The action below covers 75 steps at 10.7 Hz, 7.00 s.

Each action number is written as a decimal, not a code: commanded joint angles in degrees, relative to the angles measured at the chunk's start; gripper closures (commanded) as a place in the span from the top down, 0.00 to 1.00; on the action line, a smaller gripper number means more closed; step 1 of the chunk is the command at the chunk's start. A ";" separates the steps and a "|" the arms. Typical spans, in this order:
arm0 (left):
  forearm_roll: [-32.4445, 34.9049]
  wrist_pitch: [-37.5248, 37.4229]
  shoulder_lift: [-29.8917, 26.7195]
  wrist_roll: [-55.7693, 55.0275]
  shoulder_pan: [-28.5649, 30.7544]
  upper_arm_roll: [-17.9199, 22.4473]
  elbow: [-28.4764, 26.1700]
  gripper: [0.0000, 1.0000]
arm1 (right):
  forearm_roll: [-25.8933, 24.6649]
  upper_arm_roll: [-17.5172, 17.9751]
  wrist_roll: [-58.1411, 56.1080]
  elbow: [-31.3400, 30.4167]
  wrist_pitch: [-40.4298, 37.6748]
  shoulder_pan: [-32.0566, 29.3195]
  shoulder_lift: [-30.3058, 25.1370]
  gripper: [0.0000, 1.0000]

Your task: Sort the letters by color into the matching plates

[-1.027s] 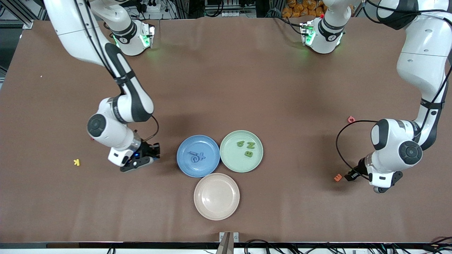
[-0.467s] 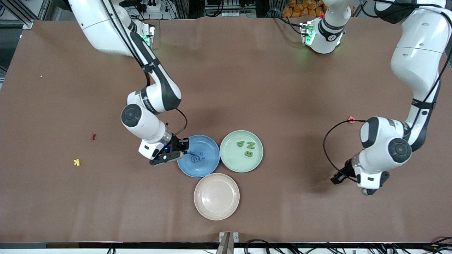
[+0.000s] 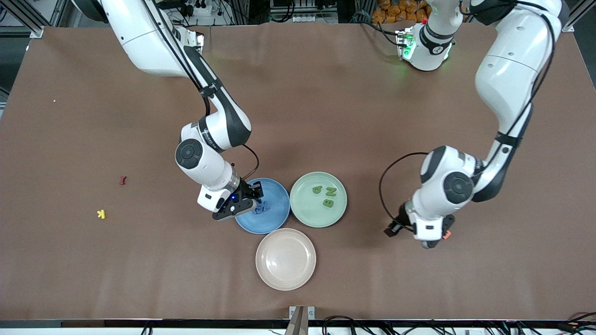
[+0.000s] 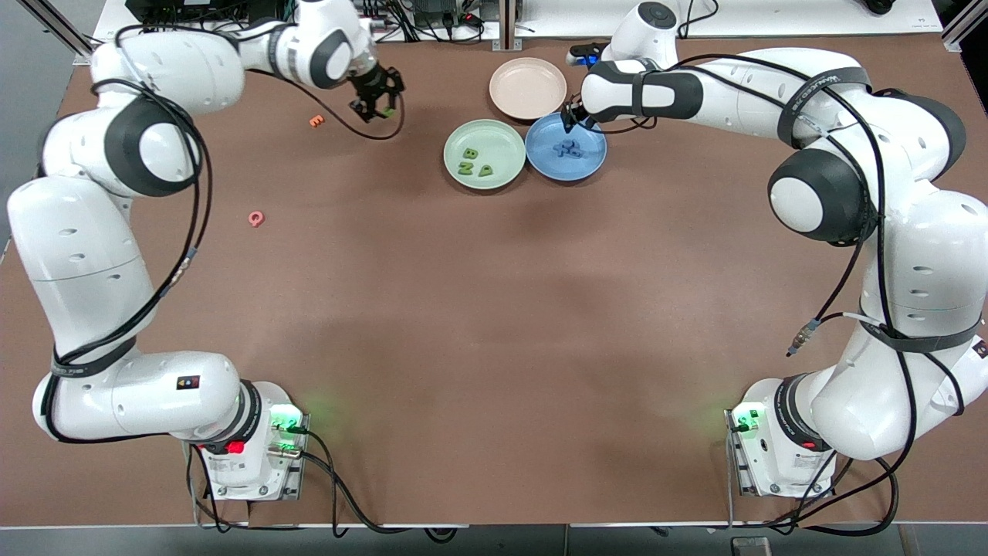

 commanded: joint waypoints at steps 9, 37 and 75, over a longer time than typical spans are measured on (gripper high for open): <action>-0.44 -0.66 -0.81 -17.19 -14.90 0.12 3.39 0.99 | -2.21 -4.99 -28.53 2.44 -7.81 -13.96 -1.19 1.00; -13.97 -25.54 -47.90 51.36 -5.24 21.22 -28.33 1.00 | -13.99 -9.73 7.30 12.18 -55.35 -18.82 -31.87 1.00; -17.57 -38.54 -48.45 72.19 -1.28 21.31 -6.02 1.00 | -15.66 -9.91 9.50 8.33 -49.83 -17.24 -32.57 1.00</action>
